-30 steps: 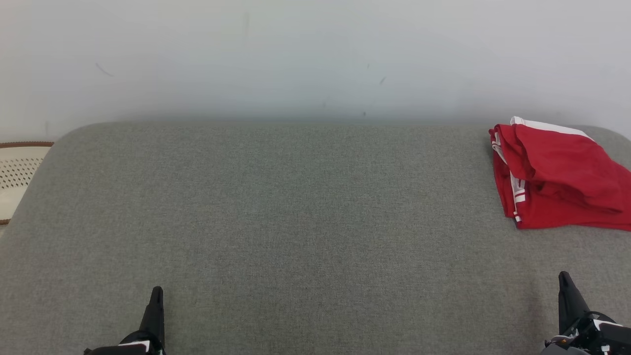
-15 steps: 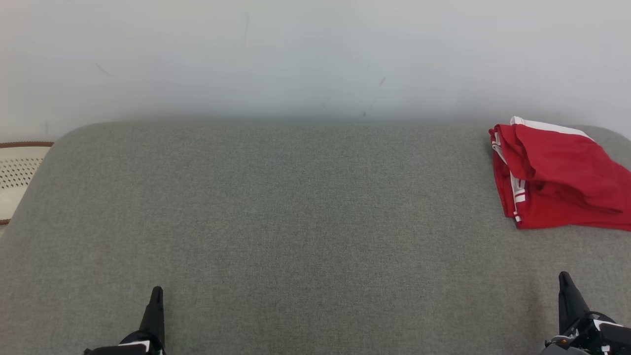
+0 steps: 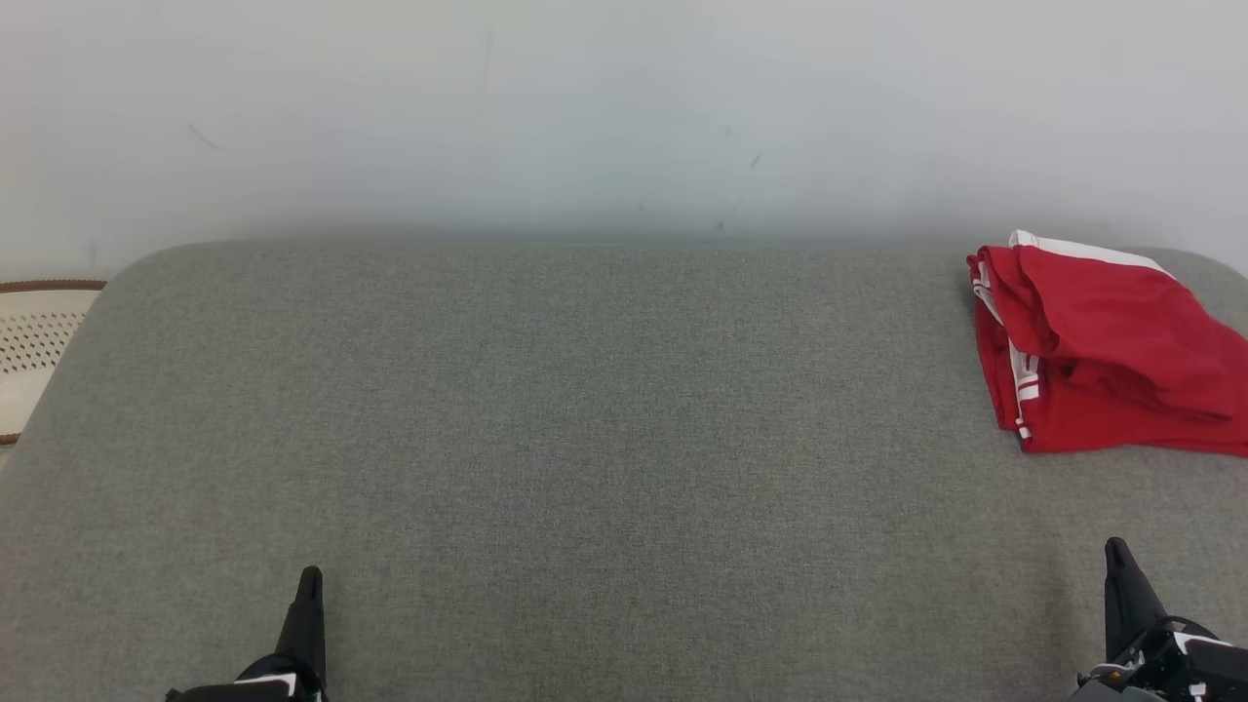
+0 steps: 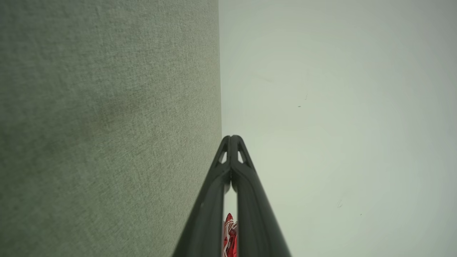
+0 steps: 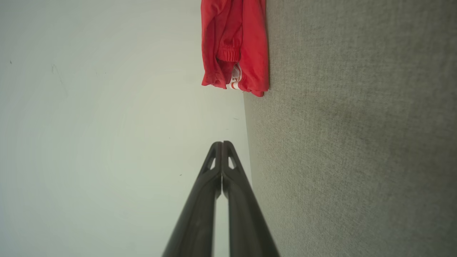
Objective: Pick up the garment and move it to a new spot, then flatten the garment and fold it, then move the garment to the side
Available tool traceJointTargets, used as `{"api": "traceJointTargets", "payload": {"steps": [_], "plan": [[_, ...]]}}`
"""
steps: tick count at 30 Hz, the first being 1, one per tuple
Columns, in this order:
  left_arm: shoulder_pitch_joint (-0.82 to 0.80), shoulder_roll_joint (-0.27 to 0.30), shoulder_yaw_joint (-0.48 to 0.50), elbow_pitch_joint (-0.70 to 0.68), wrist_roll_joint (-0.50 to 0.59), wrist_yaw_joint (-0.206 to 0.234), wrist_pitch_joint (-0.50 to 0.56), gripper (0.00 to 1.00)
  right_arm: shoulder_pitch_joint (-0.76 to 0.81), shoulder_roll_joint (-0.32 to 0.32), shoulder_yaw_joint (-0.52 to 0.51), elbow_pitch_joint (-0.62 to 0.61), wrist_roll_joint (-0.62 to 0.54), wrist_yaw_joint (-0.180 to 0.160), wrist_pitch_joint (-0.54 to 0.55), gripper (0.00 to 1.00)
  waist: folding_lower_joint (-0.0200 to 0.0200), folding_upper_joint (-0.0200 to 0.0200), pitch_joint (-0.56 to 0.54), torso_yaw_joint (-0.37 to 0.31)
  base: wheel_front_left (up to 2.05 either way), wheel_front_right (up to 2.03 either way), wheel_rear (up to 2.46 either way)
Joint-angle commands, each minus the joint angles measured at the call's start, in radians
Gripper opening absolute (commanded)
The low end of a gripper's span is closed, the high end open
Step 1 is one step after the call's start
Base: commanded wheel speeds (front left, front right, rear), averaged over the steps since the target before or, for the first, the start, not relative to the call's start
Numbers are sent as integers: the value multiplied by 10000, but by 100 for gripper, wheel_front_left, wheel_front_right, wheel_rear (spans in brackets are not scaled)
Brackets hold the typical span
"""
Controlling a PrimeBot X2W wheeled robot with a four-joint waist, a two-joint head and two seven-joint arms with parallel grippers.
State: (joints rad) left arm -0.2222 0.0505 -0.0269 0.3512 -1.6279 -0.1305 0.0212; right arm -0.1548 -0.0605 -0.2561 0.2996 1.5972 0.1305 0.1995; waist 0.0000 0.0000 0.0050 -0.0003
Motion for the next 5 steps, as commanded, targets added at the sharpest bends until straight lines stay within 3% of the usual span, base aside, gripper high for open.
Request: {"api": "traceJointTargets", "payload": {"steps": [1,5], "plan": [[9,-7,28,25,-71,-27,30,0,-75,23,-3,-17,-67,4,40,0,0,0,0,0,0,0,0],[9,-7,28,25,-71,-27,30,0,-77,27,-9,-20,-76,4,33,0,0,0,0,0,0,0,0]]}}
